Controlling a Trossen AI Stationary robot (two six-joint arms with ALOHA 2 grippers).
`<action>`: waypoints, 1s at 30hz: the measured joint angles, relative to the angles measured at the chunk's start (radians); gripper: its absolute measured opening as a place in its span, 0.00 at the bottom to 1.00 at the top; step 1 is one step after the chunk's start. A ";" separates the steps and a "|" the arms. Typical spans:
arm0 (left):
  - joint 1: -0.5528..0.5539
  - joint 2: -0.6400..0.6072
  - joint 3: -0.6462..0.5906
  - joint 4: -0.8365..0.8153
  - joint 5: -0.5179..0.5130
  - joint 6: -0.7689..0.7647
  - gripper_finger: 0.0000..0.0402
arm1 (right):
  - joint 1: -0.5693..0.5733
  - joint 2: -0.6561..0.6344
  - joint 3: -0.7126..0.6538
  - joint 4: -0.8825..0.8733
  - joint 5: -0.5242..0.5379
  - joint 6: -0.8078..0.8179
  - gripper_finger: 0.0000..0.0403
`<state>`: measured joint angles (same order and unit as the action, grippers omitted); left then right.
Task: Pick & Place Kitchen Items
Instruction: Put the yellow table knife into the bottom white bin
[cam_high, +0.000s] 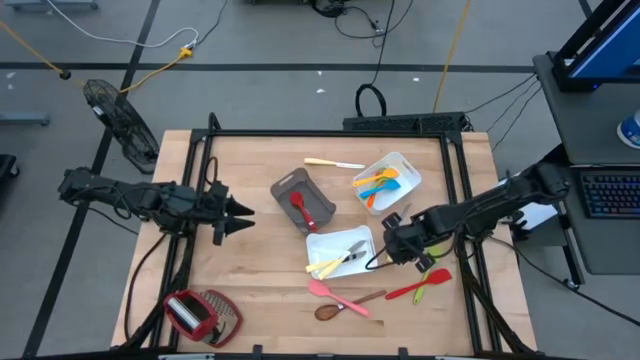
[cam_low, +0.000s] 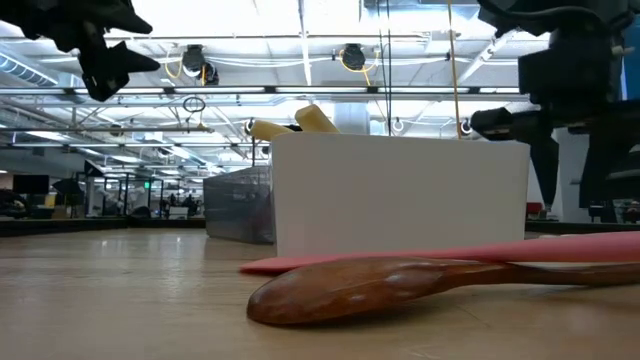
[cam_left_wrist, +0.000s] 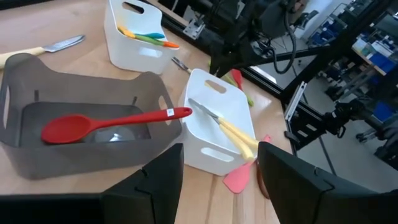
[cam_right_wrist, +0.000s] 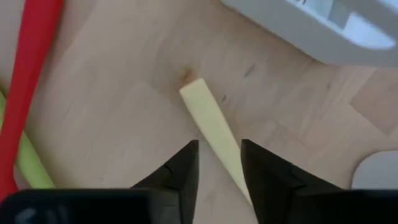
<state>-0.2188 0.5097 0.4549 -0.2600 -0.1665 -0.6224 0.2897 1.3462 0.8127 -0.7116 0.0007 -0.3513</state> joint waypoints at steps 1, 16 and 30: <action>0.000 0.000 0.000 0.000 0.000 0.000 0.53 | 0.000 0.008 0.000 -0.001 0.000 -0.007 0.31; 0.000 0.001 0.000 -0.001 0.000 0.007 0.53 | 0.000 0.119 0.000 0.021 0.051 -0.080 0.43; 0.000 0.001 0.000 -0.006 0.000 -0.026 0.53 | 0.000 0.223 0.001 0.089 0.046 -0.083 0.34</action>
<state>-0.2186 0.5102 0.4549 -0.2665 -0.1667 -0.6488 0.2897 1.5688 0.8141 -0.6224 0.0468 -0.4339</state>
